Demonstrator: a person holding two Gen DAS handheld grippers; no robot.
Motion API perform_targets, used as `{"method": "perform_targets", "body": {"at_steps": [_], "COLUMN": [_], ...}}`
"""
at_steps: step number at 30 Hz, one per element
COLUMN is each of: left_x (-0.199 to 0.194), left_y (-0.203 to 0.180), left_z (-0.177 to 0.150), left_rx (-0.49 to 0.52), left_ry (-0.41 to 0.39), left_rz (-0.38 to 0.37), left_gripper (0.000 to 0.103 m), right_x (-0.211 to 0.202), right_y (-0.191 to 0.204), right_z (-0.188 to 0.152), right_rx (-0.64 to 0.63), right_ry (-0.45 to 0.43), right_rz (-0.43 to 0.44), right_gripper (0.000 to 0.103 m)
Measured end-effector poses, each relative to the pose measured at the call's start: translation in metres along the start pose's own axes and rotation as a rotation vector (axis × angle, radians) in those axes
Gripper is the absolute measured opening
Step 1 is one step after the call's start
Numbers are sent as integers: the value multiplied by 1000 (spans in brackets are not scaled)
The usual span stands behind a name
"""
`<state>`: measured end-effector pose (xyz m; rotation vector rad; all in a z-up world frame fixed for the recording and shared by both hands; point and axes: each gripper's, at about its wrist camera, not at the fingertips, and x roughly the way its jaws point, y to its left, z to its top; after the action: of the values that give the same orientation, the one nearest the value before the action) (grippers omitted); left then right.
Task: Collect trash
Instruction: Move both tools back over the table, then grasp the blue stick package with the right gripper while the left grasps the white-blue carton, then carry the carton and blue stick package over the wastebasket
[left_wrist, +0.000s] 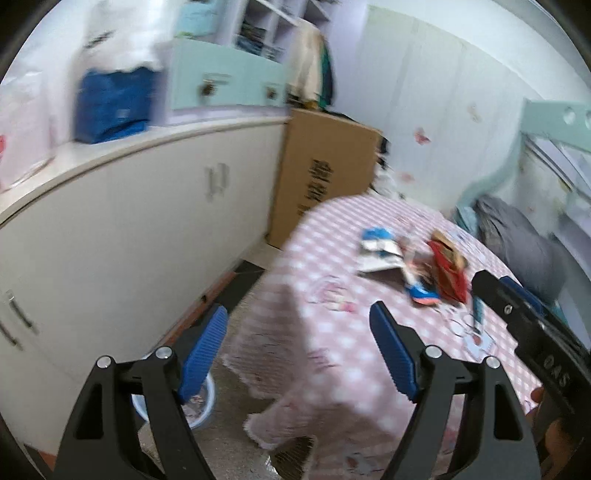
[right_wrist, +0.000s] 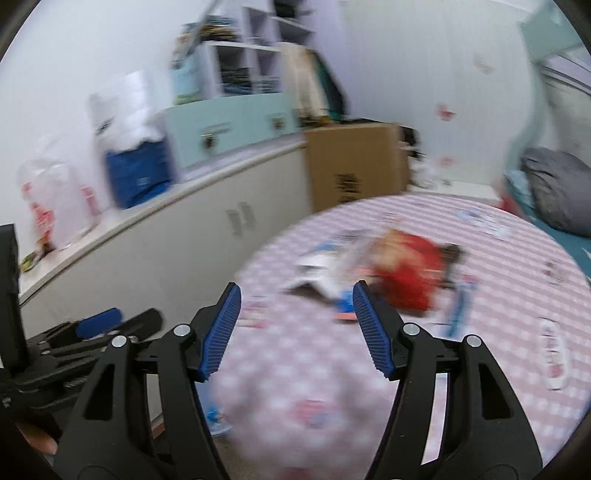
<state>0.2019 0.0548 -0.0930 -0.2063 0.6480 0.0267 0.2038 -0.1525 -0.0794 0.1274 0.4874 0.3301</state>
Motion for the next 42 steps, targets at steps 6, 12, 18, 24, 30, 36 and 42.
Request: {"method": "perform_targets", "body": {"at_steps": [6, 12, 18, 24, 30, 36, 42], "left_x": [41, 80, 108, 128, 152, 163, 136], "left_y": [-43, -71, -82, -86, -85, -83, -74], "left_z": [1, 5, 14, 20, 24, 22, 20], "left_rx": [29, 17, -29, -79, -135, -178, -146], "left_ry": [76, 123, 149, 158, 202, 202, 112], "left_rz": [-87, -111, -126, -156, -216, -271, -288], "left_gripper": [78, 78, 78, 77, 52, 8, 6], "right_x": [19, 57, 72, 79, 69, 63, 43], "right_y": [-85, -123, -133, -148, -155, -152, -142], "right_z": [-10, -18, -12, -6, 0, 3, 11], "right_rx": [98, 160, 87, 103, 150, 148, 147], "right_ry": [133, 304, 355, 356, 284, 243, 156], "right_rz": [-148, -126, -193, -144, -105, -86, -65], "right_gripper": [64, 64, 42, 15, 13, 12, 11]}}
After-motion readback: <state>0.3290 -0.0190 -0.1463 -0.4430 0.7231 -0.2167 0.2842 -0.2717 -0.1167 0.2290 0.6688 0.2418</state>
